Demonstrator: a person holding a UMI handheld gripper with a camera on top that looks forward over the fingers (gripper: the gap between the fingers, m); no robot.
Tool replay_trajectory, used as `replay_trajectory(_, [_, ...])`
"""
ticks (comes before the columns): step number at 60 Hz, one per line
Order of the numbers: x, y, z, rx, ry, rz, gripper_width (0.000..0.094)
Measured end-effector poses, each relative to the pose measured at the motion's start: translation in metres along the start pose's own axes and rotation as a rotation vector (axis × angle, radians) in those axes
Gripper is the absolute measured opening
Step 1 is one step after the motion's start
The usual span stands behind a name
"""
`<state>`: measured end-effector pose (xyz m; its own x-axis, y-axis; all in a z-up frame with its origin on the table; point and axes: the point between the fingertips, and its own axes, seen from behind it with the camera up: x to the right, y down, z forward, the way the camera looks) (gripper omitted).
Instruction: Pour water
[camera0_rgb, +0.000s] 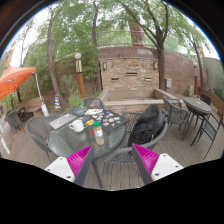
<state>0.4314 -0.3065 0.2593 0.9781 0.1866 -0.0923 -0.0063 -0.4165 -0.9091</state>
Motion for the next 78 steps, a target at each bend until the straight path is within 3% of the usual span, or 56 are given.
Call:
replay_trajectory(16, [-0.006,0.012,0.050,-0.020,-0.026,0.004,0.0830])
replay_trajectory(35, [-0.035,0.047,0.253,-0.011,-0.091,-0.026,0.0830])
replay_trajectory(45, [-0.073,0.056,0.351,0.050,-0.104,-0.067,0.0818])
replay_trajectory(51, [-0.094,0.049,0.390,0.096,-0.058,-0.079,0.0810])
replay_trajectory(57, [-0.114,0.032,0.400,0.131,-0.071,-0.010,0.0676])
replay_trajectory(60, [-0.114,0.031,0.414,0.141,-0.086,-0.021,0.0436])
replay_trajectory(68, [-0.108,0.019,0.427,0.235,-0.027,-0.064,0.0419])
replay_trajectory(78, [-0.110,0.016,0.444,0.197,-0.025,-0.051,0.0287])
